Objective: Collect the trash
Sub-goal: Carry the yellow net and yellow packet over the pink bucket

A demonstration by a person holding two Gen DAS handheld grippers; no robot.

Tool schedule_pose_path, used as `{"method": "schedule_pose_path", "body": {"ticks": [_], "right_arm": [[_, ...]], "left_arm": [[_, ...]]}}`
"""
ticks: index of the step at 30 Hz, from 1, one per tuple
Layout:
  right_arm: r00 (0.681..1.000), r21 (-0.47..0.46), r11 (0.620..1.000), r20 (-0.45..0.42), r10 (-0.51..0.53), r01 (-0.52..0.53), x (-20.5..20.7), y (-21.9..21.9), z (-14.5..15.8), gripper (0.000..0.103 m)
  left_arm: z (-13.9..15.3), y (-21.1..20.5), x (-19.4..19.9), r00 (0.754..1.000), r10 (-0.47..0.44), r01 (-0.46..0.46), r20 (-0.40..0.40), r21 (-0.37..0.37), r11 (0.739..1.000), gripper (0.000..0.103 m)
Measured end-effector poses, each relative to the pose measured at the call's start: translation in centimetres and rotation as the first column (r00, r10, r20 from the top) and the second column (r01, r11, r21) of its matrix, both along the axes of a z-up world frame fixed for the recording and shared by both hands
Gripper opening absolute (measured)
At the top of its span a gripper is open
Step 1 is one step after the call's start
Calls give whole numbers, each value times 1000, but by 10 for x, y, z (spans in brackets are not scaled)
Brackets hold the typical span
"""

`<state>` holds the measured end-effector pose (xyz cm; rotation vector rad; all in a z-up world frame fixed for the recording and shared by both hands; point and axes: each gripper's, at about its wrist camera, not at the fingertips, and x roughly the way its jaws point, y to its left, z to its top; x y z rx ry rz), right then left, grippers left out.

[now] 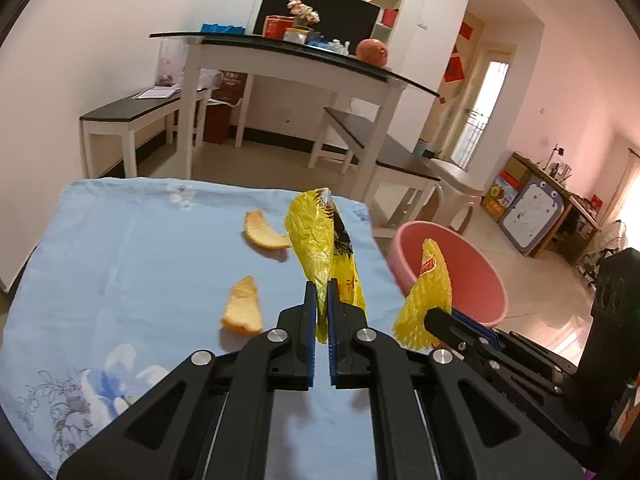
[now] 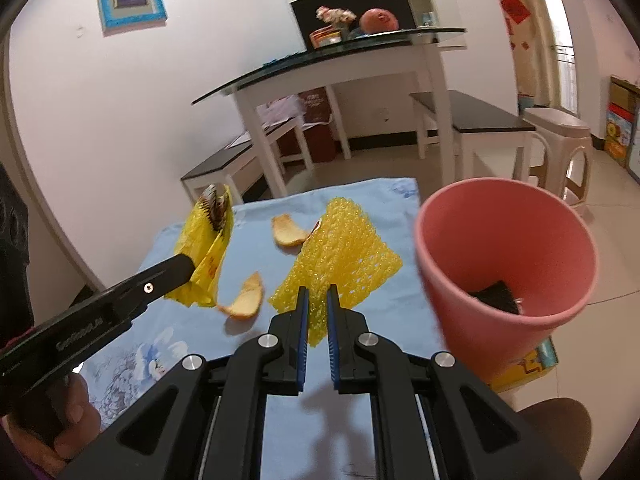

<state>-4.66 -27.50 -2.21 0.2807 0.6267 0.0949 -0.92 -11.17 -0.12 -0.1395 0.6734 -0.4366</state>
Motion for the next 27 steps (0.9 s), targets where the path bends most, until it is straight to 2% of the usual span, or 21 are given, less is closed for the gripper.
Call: {"method": "schedule_pose_path", "body": {"ticks": [10, 18, 27], "right_arm": [[989, -7, 990, 44, -139, 139, -13, -57, 13, 8], [963, -21, 964, 67, -262, 264, -21, -116, 21, 8], [953, -12, 953, 21, -304, 304, -9, -153, -1, 8]], "left_arm": [[9, -40, 2, 997, -65, 65, 33, -8, 998, 4], [12, -96, 12, 984, -174, 174, 38, -14, 985, 4], [-5, -153, 26, 972, -235, 235, 8, 13, 972, 4]]}}
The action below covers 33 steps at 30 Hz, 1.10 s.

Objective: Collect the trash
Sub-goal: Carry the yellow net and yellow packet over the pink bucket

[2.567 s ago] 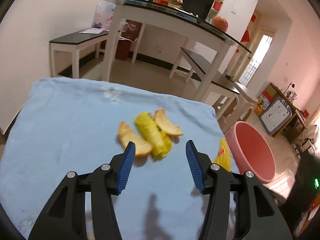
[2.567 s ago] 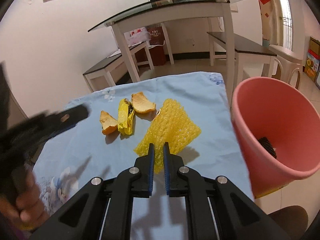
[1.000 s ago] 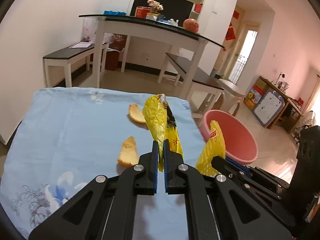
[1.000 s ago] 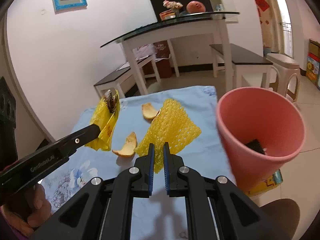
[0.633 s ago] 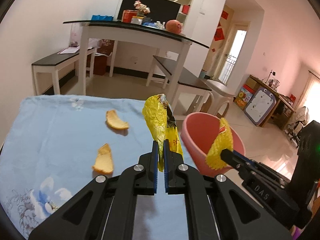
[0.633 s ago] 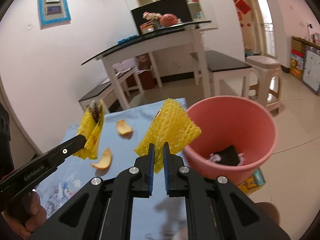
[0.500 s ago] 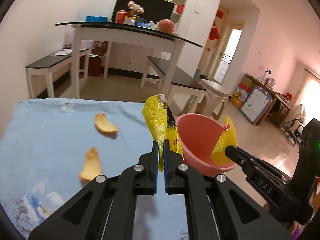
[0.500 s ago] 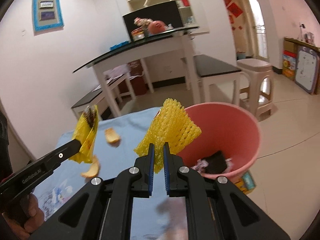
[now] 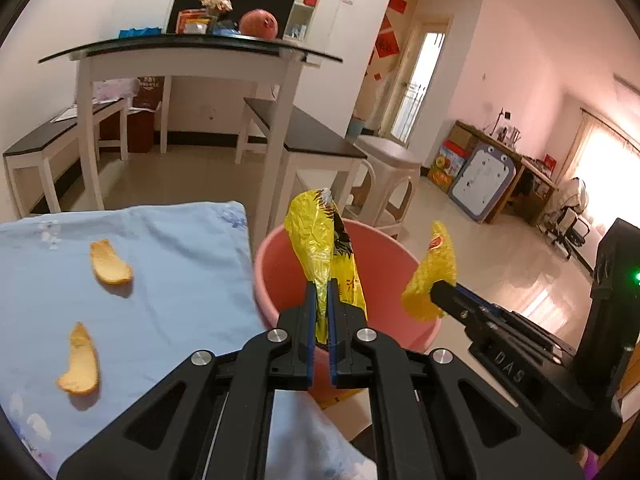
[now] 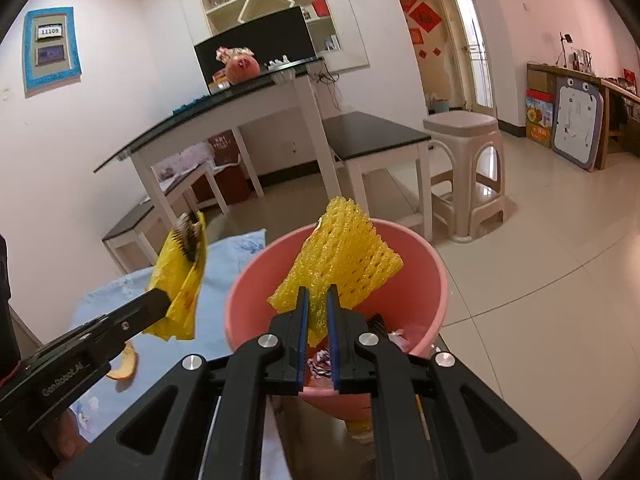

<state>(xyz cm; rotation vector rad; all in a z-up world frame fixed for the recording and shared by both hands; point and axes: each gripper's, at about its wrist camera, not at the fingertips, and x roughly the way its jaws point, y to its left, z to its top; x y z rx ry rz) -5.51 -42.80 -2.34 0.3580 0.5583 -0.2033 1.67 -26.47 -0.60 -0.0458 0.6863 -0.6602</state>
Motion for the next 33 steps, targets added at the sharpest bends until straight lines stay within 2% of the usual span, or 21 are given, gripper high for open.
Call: {"method": "schedule_pose_path", "body": {"ticks": [16, 33], "right_arm": [[997, 11, 1000, -70, -9, 10, 33, -25, -33, 8], [993, 19, 1000, -120, -14, 17, 47, -32, -50, 9]], "left_arm": [[-37, -43, 30, 999, 3, 2, -48, 99, 995, 4], [-48, -49, 42, 997, 7, 2, -83, 115, 993, 4]]}}
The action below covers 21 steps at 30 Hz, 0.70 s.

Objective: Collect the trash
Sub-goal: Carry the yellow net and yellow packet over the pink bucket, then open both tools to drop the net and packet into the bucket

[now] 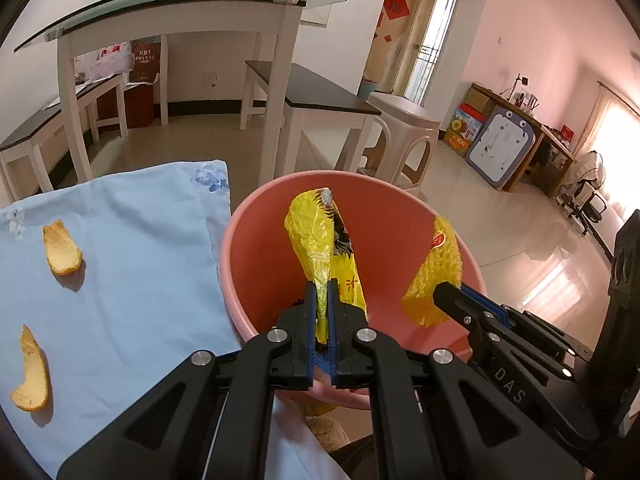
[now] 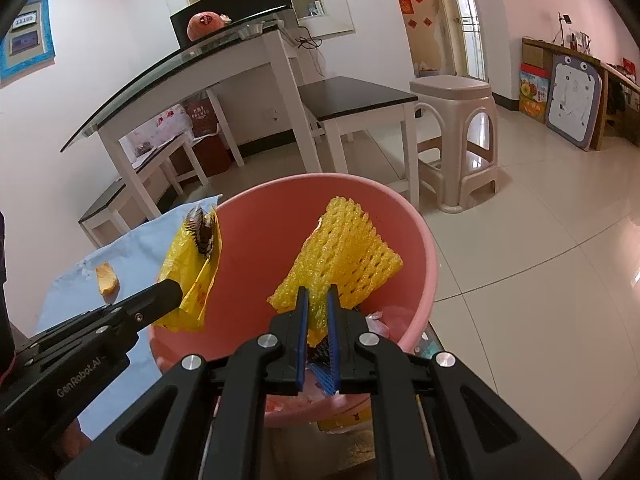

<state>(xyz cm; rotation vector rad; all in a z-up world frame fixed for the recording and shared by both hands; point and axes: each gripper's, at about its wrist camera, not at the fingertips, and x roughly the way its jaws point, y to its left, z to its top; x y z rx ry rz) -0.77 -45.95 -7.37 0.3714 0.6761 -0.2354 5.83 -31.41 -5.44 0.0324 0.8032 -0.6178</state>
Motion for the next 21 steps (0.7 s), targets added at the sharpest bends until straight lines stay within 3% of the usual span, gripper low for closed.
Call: {"method": "schedule_pose_path", "body": {"ticks": [6, 10, 14, 21], "right_arm": [[1000, 2, 1000, -3, -5, 5, 0, -1, -2, 14], [1000, -1, 1000, 5, 1, -1, -1, -3, -2, 35], [1000, -13, 1000, 13, 2, -2, -3, -4, 0, 36], [1000, -12, 1000, 29, -4, 4, -12, -3, 7, 36]], "left_arm": [[0, 0, 3, 1000, 14, -14, -5, 4, 1000, 5], [-1, 0, 5, 999, 16, -16, -28, 0, 1000, 13], [5, 2, 3, 1000, 5, -5, -16, -33, 999, 33], [17, 11, -5, 1000, -3, 4, 11, -77, 997, 35]]}}
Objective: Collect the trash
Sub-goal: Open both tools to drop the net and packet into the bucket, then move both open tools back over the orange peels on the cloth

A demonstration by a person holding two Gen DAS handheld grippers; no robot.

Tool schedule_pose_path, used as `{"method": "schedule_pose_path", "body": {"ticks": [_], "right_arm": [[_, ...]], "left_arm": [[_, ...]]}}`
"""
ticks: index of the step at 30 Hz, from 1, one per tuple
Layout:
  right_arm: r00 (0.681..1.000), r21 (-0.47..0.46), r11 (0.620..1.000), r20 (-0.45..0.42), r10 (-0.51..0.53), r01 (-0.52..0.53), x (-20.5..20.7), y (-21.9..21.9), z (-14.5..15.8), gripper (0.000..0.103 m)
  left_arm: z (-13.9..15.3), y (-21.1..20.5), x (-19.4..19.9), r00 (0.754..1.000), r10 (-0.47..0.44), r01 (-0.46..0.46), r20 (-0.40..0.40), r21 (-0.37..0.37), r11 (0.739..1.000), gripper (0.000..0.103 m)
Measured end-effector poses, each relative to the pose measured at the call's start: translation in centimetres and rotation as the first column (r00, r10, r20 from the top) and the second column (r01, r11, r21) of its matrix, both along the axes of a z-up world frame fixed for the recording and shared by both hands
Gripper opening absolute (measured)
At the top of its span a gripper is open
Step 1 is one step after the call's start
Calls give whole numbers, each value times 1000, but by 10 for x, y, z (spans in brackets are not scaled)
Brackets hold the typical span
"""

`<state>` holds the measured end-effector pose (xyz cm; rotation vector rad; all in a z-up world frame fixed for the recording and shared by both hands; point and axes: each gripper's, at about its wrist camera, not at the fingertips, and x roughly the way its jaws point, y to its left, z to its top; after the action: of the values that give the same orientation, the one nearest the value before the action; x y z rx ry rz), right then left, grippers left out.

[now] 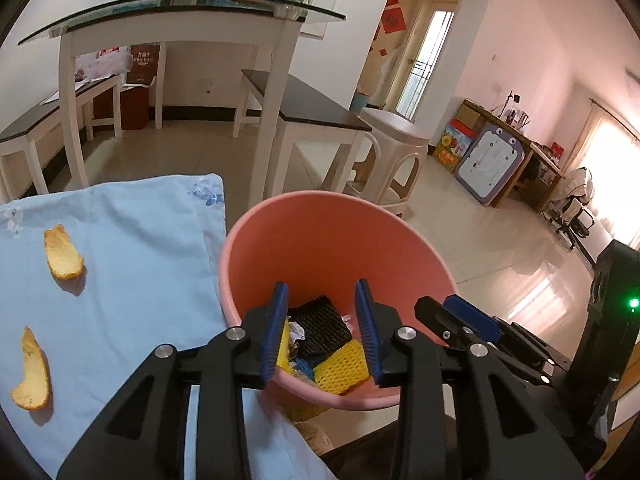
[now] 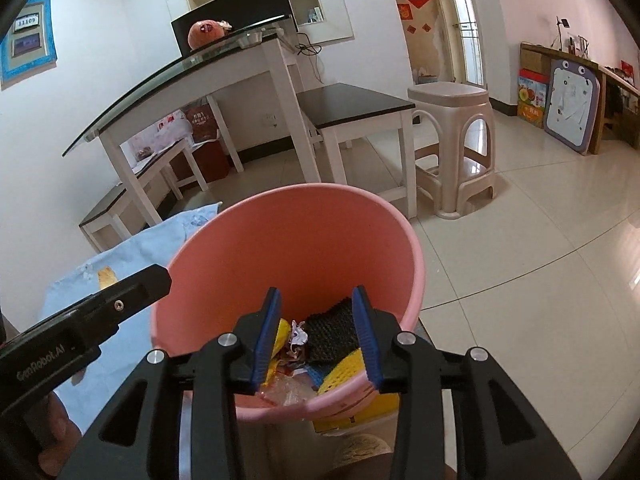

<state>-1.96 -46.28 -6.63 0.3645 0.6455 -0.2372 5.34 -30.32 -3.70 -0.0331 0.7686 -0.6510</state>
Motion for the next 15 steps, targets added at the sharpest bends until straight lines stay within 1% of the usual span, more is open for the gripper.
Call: {"method": "schedule_pose_path", "body": {"ticks": [3, 8, 15], "right_arm": [[1000, -6, 1000, 13, 9, -9, -6, 6, 7, 37], [999, -14, 999, 34, 37, -37, -16, 24, 18, 39], [996, -19, 997, 50, 80, -79, -31, 58, 30, 40]], "left_arm": [[6, 8, -7, 1000, 9, -9, 23, 3, 1000, 35], [13, 26, -21, 997, 37, -39, 63, 33, 999, 35], [21, 55, -35, 994, 86, -89, 74, 40, 995, 35]]}}
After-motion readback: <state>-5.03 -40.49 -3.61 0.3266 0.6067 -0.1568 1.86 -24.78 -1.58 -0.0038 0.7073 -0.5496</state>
